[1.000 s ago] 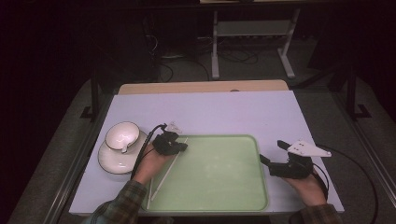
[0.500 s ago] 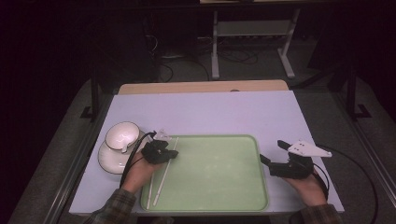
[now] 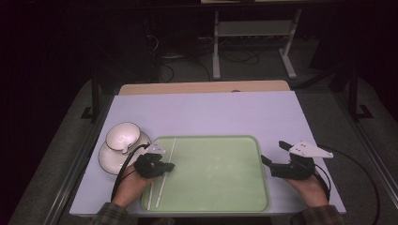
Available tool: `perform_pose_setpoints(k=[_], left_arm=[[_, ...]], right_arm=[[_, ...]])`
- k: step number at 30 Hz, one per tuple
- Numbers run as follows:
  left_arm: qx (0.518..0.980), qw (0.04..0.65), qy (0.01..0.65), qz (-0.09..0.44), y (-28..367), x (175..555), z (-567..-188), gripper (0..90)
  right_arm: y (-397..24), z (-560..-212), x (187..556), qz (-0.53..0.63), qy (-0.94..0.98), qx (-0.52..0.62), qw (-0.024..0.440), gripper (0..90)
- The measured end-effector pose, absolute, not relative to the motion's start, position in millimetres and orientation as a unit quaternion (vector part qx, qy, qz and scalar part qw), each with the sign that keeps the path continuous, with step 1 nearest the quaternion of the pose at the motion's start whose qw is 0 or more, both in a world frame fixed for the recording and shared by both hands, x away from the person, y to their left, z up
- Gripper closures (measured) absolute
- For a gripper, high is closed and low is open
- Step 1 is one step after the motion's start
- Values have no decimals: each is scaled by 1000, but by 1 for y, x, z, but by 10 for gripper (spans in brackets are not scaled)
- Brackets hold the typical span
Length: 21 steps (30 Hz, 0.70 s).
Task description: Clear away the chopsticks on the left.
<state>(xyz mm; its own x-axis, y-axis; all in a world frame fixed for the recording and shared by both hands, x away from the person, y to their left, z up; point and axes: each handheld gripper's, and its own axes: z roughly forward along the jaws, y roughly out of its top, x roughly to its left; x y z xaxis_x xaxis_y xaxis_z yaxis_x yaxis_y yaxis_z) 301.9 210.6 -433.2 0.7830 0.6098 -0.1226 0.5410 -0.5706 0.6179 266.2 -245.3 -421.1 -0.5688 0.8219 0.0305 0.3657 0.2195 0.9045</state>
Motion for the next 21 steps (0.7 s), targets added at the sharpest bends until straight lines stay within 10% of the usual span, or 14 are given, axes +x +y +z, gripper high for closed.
perform_pose_setpoints(k=[21], left_arm=[[869,338,356,63,240,293,-429,896]], right_arm=[[-245,-422,267,479,744,400,238,129]])
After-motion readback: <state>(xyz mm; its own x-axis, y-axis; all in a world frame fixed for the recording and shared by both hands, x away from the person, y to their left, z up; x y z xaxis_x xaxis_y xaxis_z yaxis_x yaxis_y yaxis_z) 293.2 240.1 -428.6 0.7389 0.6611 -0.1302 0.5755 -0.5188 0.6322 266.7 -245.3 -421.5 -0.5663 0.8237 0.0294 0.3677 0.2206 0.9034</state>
